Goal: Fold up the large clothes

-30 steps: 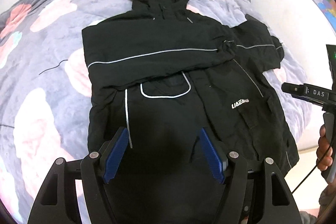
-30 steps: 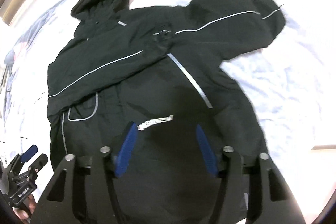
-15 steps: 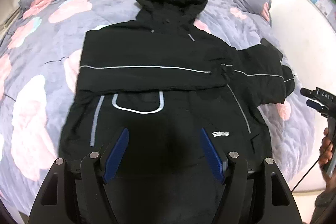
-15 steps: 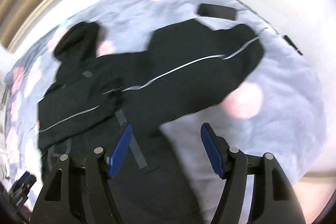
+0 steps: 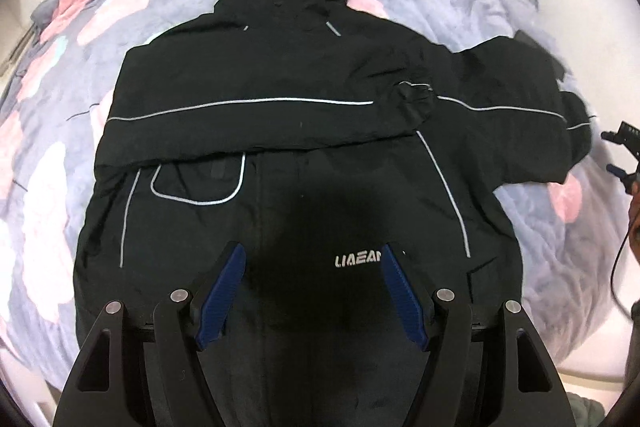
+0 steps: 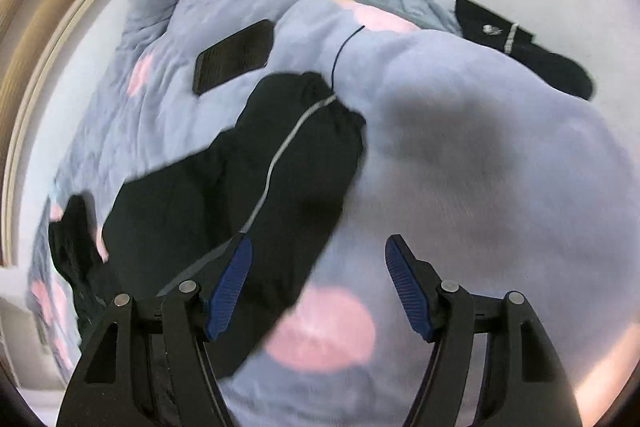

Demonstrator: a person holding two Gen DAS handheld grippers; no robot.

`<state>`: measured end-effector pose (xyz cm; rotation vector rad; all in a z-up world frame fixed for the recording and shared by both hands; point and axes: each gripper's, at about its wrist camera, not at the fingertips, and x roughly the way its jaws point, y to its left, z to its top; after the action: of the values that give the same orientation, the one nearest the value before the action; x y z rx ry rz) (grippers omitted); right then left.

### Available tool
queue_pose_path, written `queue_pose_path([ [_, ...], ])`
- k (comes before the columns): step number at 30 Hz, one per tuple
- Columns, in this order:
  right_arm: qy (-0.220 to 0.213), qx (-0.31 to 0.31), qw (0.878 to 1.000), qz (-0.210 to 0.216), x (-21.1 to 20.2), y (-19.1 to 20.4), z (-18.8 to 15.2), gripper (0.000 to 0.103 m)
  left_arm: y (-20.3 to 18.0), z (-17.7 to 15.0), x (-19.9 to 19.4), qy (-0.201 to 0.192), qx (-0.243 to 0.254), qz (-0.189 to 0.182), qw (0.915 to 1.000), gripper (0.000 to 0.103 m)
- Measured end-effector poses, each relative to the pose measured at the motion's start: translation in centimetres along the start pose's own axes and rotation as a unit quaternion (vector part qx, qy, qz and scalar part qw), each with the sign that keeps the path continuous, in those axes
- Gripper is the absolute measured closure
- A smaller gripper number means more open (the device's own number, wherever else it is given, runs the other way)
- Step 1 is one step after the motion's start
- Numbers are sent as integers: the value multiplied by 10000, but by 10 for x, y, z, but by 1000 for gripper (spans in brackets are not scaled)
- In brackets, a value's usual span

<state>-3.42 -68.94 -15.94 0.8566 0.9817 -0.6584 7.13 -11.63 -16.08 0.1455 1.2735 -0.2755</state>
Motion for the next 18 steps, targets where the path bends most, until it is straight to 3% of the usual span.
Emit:
queue_pose_path([
  [6,206,164,9995,177,53,-2,36,30,-14,16,20,340,-107,108,9993,31],
  [13,618,805,9922,730,113,-16,48,20,-53,30,29,427,422,240,9979,31],
  [14,640,692,9924,788,113,-11,48,23,-58,32,31,441,467,216,9977,31],
  [15,631,563,9934,777,112,-6,47,41,-64,33,33,460,532,176,9974,31],
  [18,404,139,9955,844,90,10,43,80,-80,36,35,470,768,155,9958,31],
])
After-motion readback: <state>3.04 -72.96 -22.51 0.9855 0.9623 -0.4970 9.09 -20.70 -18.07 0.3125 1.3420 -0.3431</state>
